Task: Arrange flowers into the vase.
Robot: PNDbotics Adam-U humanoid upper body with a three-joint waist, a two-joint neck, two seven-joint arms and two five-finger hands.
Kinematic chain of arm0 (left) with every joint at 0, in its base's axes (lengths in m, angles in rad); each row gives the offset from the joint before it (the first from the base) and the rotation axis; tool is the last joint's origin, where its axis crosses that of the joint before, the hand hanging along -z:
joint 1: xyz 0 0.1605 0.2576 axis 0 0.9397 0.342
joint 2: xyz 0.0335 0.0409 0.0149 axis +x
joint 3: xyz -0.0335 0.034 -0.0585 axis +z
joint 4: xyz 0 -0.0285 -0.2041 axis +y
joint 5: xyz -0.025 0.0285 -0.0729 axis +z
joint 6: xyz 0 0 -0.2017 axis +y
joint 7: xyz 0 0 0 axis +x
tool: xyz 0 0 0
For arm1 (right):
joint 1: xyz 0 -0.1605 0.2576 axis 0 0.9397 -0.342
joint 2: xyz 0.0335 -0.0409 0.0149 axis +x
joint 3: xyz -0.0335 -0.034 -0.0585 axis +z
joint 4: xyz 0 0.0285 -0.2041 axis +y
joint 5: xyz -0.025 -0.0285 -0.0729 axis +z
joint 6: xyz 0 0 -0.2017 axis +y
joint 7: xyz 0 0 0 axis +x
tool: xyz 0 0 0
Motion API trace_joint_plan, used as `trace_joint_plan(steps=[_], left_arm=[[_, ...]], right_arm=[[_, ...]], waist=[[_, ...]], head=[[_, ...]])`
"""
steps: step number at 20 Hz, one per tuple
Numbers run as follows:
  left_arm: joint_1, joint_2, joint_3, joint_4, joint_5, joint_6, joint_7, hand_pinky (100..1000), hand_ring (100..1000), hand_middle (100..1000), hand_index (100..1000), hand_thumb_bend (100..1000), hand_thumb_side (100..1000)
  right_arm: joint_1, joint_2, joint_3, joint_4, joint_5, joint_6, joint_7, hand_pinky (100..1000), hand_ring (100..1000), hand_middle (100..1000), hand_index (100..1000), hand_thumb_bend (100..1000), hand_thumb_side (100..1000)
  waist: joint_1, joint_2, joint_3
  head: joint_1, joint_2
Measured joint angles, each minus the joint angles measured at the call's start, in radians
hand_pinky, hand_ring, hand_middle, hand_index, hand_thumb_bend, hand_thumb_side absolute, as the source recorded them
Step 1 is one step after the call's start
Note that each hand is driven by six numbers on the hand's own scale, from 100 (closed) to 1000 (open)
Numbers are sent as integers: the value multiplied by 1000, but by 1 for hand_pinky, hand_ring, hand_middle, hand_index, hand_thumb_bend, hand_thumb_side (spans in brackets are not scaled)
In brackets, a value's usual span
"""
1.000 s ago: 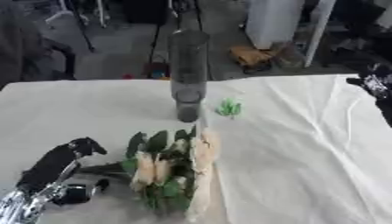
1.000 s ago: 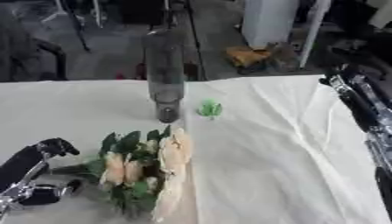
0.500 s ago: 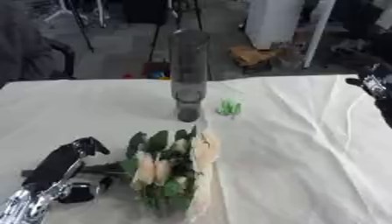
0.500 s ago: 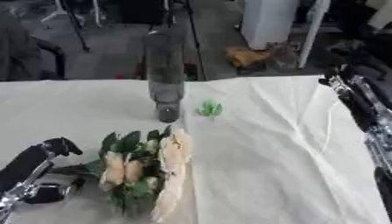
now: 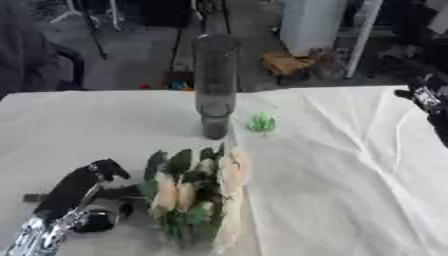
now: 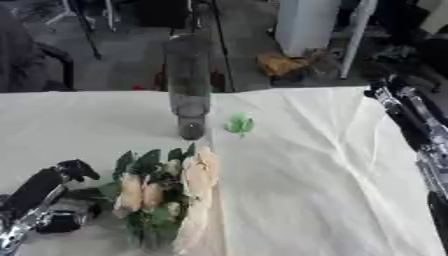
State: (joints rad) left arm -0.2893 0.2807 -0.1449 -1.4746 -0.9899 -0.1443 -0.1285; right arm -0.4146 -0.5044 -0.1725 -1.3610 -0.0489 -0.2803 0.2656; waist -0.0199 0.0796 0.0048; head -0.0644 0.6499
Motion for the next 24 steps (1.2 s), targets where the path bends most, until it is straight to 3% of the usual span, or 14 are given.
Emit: trace_joint_plan(steps=[18,21,24], left_arm=[[-16,-31,-9,58,-5,43,69,751,585,622,638,477,100],[-19,-35,-12,70,-5,52,78,733,544,590,609,488,100],[-20,-35,-17,75,-5,63,88,657,469,527,521,533,100]], right_arm=[[-3,7,0,0,0,-1,1,896,1000,859,1000,100,789],[-5,7,0,0,-1,0,1,896,1000,859,1000,100,789],[-5,7,0,0,-1,0,1,896,1000,860,1000,100,790]], waist=[[0,0,-5],[0,0,-6],[0,0,-6]], head=[[0,0],[0,0],[0,0]])
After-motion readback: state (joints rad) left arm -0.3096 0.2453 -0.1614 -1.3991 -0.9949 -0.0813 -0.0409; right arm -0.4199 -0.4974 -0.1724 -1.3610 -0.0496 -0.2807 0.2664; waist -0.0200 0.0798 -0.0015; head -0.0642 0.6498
